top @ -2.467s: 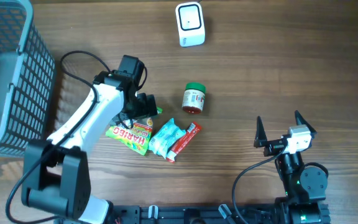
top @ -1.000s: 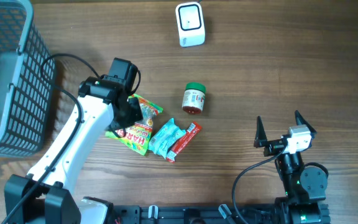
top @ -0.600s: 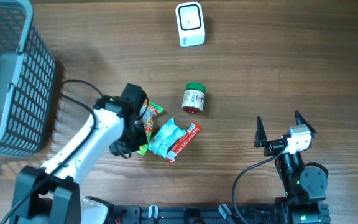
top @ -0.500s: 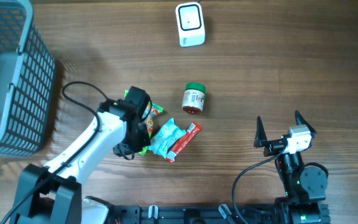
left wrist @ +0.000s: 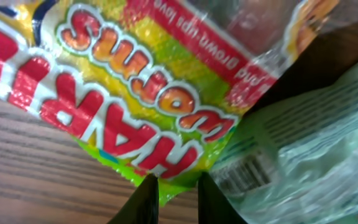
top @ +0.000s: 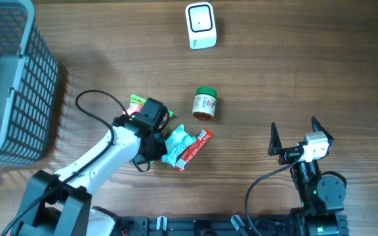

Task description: Scan the item barcode

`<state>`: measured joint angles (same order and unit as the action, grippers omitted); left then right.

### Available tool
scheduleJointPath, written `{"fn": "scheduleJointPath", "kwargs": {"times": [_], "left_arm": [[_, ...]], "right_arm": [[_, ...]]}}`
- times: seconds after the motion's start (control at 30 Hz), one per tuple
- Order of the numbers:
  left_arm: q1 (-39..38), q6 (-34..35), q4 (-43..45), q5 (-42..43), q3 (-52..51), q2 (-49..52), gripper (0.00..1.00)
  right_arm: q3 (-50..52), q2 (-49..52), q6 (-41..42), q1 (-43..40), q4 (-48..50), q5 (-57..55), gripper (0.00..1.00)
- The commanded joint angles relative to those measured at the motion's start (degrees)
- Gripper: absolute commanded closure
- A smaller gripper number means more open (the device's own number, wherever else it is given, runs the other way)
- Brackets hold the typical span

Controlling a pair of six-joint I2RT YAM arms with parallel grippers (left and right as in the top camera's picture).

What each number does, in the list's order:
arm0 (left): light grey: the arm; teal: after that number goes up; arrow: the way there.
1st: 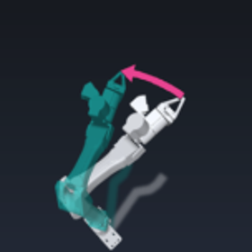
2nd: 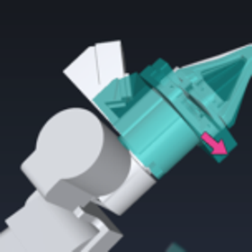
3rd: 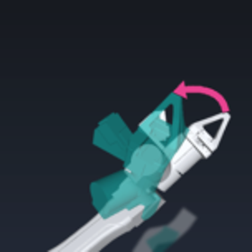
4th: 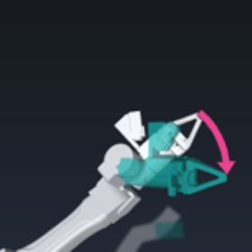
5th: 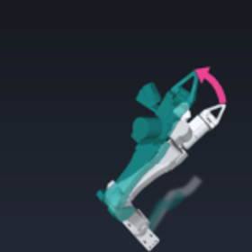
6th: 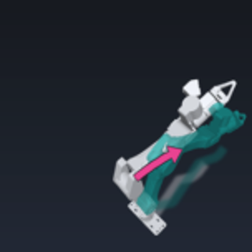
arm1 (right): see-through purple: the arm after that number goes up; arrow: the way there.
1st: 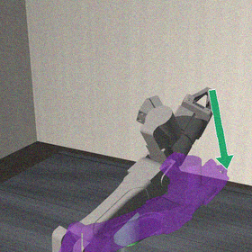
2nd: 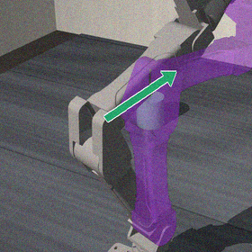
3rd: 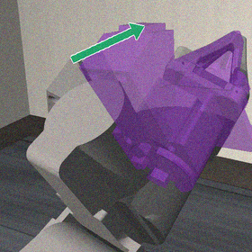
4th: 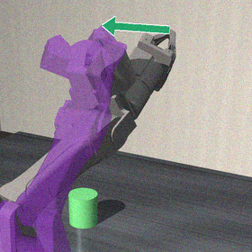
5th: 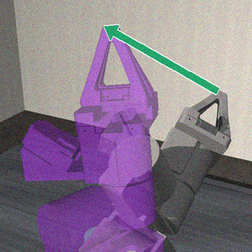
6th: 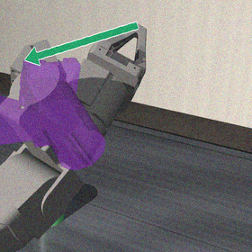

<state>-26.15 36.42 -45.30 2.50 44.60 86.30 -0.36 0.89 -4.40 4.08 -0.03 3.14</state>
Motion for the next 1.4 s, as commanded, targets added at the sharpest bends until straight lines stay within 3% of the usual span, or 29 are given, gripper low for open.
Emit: {"fn": "scheduleJointPath", "kwargs": {"times": [0.0,0.37,0.47,0.6,0.83,1.13,1.37], "left_arm": [[-0.11,1.40,1.27,0.00,-0.35,-0.26,0.82],[-0.11,1.55,6.03,0.02,-0.35,-0.26,0.80],[0.48,1.53,5.14,-0.39,0.46,-0.28,0.88],[1.40,1.33,-3.26,-0.13,4.90,-0.42,0.96],[-0.79,-0.39,-7.74,13.00,7.10,0.28,0.96],[-9.86,3.56,1.88,13.53,7.10,3.96,0.96],[-11.23,4.79,6.86,11.82,7.10,7.93,0.96]], "right_arm": [[0.07,-0.24,-0.04,-0.20,0.15,-0.70,0.00],[0.07,-0.24,-0.07,-0.20,0.15,-0.70,0.00],[0.07,-0.24,-0.07,-0.20,0.15,-0.70,0.00],[0.07,-0.24,-0.07,-0.20,0.15,-0.70,0.00],[0.07,-0.24,-0.09,-0.20,0.15,-0.70,0.00],[0.07,-0.24,-0.07,-0.20,0.15,-0.70,0.00],[0.07,-0.24,-0.09,-0.20,0.15,-0.70,0.00]]}}
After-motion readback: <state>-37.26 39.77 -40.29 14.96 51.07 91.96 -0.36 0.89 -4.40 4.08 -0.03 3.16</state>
